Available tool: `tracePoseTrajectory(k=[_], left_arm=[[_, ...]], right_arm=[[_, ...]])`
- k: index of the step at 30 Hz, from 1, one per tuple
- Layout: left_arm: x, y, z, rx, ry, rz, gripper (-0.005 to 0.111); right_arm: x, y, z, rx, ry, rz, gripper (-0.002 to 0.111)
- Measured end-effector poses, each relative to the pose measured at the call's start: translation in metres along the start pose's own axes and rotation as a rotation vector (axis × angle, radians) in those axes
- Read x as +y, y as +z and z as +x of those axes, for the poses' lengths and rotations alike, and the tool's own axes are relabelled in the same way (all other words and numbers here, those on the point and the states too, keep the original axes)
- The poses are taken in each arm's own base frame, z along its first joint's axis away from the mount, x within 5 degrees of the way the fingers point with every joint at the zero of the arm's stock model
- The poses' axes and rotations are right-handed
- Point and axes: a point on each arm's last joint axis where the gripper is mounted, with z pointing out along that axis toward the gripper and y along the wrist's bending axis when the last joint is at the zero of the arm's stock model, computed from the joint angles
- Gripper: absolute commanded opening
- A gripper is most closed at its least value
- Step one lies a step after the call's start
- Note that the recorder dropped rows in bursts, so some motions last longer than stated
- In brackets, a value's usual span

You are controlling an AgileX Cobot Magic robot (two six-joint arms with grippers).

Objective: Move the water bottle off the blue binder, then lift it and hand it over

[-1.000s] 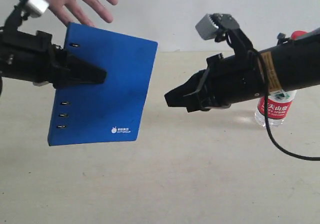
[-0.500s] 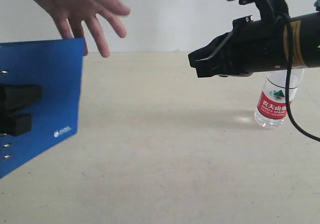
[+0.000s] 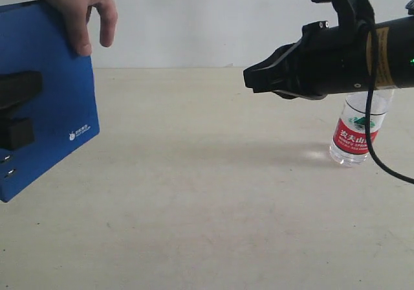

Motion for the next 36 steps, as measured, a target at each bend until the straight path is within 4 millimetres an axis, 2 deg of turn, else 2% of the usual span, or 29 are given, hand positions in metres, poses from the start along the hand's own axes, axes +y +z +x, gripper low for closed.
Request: tracePoseTrajectory(k=[4, 14, 17, 23, 27, 30, 31, 32, 33, 34, 35, 36], left_arm=[[-0.004, 0.001, -0.001, -0.003, 0.000, 0.011, 0.005], [-0.008, 0.017, 0.010, 0.074, 0.022, 0.014, 0.008], [-0.011, 0.018, 0.011, 0.091, 0.019, 0.054, 0.019], [-0.018, 0.017, 0.014, 0.115, 0.024, 0.124, 0.054], [-0.018, 0.017, 0.014, 0.116, 0.024, 0.128, 0.063], [-0.018, 0.017, 0.014, 0.116, 0.024, 0.128, 0.062], [-0.018, 0.017, 0.014, 0.116, 0.026, 0.128, 0.058], [-0.018, 0.017, 0.014, 0.116, 0.026, 0.128, 0.041], [-0.017, 0.018, 0.014, 0.113, 0.054, 0.120, 0.032], [-0.017, 0.019, 0.014, 0.112, 0.084, 0.110, 0.011], [-0.013, 0.024, 0.015, 0.109, 0.175, 0.062, 0.006], [-0.008, 0.030, 0.018, 0.116, 0.273, 0.008, 0.006]], right_arm=[[0.000, 0.000, 0.000, 0.000, 0.002, 0.000, 0.000], [0.000, 0.000, 0.000, 0.000, 0.002, -0.002, 0.000], [0.000, 0.000, 0.000, 0.000, 0.002, -0.002, 0.000], [0.000, 0.000, 0.000, 0.000, 0.002, -0.002, 0.000], [0.000, 0.000, 0.000, 0.000, 0.002, -0.002, 0.000], [0.000, 0.000, 0.000, 0.000, 0.002, -0.002, 0.000], [0.001, 0.000, 0.000, 0.001, 0.002, -0.006, 0.000], [0.001, 0.000, 0.000, 0.002, 0.002, -0.008, 0.000], [0.001, 0.000, 0.000, 0.003, 0.002, -0.015, 0.000], [0.002, 0.000, 0.000, 0.004, 0.002, -0.017, 0.000], [0.002, 0.000, 0.000, 0.004, 0.002, -0.019, 0.000], [0.002, 0.000, 0.000, 0.004, 0.002, -0.021, 0.000]])
